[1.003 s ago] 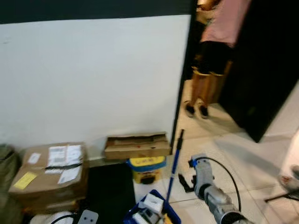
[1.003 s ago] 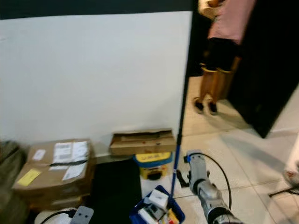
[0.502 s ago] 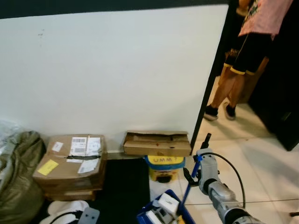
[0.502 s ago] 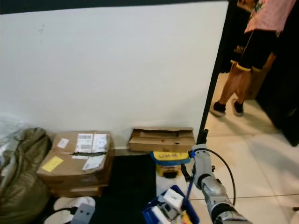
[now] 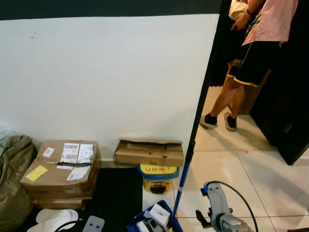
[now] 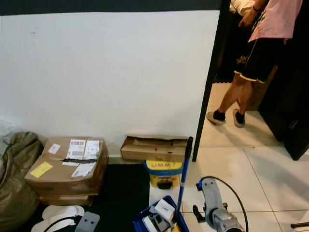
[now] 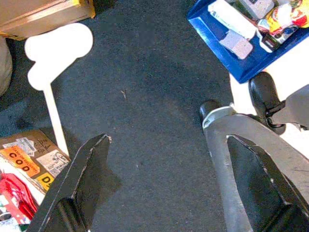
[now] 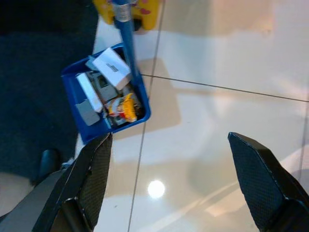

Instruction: Sweep floor

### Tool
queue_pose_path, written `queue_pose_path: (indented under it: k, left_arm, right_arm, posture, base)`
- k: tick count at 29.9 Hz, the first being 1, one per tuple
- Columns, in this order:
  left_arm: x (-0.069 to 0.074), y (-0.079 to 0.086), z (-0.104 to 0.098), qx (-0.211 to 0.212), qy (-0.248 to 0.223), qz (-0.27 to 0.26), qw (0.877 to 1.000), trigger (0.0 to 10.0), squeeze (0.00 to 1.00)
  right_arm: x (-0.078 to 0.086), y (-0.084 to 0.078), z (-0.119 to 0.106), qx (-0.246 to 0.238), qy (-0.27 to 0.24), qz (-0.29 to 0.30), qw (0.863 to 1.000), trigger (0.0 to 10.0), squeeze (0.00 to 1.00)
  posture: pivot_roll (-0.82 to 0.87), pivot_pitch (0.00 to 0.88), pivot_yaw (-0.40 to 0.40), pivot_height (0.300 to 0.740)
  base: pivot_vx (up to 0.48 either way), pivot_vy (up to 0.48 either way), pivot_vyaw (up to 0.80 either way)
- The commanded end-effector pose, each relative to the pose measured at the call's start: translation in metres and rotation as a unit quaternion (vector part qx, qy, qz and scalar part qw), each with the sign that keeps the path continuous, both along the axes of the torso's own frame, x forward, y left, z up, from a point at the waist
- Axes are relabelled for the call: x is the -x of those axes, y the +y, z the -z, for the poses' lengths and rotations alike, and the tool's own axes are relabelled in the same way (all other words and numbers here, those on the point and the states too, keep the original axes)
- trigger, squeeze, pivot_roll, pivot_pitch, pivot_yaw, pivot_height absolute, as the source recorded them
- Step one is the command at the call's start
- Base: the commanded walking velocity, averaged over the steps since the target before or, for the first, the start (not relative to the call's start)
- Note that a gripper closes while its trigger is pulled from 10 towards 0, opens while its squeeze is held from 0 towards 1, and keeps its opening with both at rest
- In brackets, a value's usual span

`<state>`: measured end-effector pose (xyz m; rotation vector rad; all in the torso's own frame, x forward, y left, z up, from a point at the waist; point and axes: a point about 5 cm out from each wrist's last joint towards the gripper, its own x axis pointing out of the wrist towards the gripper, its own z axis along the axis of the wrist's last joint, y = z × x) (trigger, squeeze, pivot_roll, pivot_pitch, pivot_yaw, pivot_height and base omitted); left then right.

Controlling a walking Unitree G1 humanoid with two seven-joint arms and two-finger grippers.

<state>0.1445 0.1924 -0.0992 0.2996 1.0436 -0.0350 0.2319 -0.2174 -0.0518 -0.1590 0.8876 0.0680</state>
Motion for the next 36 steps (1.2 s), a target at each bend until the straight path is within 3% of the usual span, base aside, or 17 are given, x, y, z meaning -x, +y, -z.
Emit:
queue_pose_path:
  k: [1, 10, 12, 15, 18, 23, 28, 36]
  left_arm:
    - [0.004, 0.003, 0.001, -0.001, 0.008, -0.002, 1.0, 10.0, 0.0]
    - [0.004, 0.002, 0.001, -0.002, 0.005, -0.009, 1.0, 10.0, 0.0]
    - [0.003, 0.002, 0.001, -0.005, 0.004, -0.009, 1.0, 10.0, 0.0]
    - [0.003, 0.001, 0.001, -0.005, 0.004, -0.009, 1.0, 10.0, 0.0]
    - [0.003, 0.001, 0.001, -0.005, 0.006, -0.008, 1.0, 10.0, 0.0]
    - [0.003, 0.0, 0.001, -0.006, 0.007, -0.008, 1.0, 10.0, 0.0]
    - [0.004, 0.0, 0.002, -0.007, 0.008, -0.008, 1.0, 10.0, 0.0]
    - [0.003, -0.002, 0.001, -0.01, 0.006, -0.008, 1.0, 10.0, 0.0]
  right_arm:
    - [-0.005, 0.001, -0.004, -0.001, -0.024, 0.007, 1.0, 10.0, 0.0]
    - [-0.021, -0.004, -0.017, -0.003, -0.069, 0.022, 0.997, 10.0, 0.0]
    - [-0.033, -0.001, -0.027, -0.048, -0.106, 0.025, 0.993, 10.0, 0.0]
    - [-0.038, 0.002, -0.032, -0.074, -0.122, 0.022, 0.99, 10.0, 0.0]
    - [-0.052, 0.018, -0.046, -0.167, -0.157, -0.024, 0.973, 10.0, 0.0]
    - [-0.061, 0.029, -0.058, -0.225, -0.17, -0.088, 0.955, 10.0, 0.0]
    - [-0.061, 0.03, -0.06, -0.224, -0.155, -0.129, 0.953, 10.0, 0.0]
    - [-0.058, 0.022, -0.06, -0.183, -0.131, -0.187, 0.956, 10.0, 0.0]
  posture:
    - [-0.06, 0.0, -0.021, 0.74]
    - [-0.06, 0.0, -0.02, 0.74]
    - [-0.06, 0.0, -0.022, 0.74]
    - [-0.06, 0.0, -0.022, 0.74]
    - [-0.07, 0.0, -0.022, 0.74]
    - [-0.07, 0.0, -0.021, 0.74]
    - [-0.07, 0.0, -0.021, 0.74]
    - [-0.08, 0.0, -0.033, 0.74]
  base:
    - [0.0, -0.24, 0.0]
    - [0.0, -0.347, 0.0]
    - [0.0, 0.0, 0.0]
    - [0.0, 0.0, 0.0]
    - [0.0, 0.0, 0.0]
    - [0.0, 0.0, 0.0]
    - [0.0, 0.0, 0.0]
    - [0.0, 0.0, 0.0]
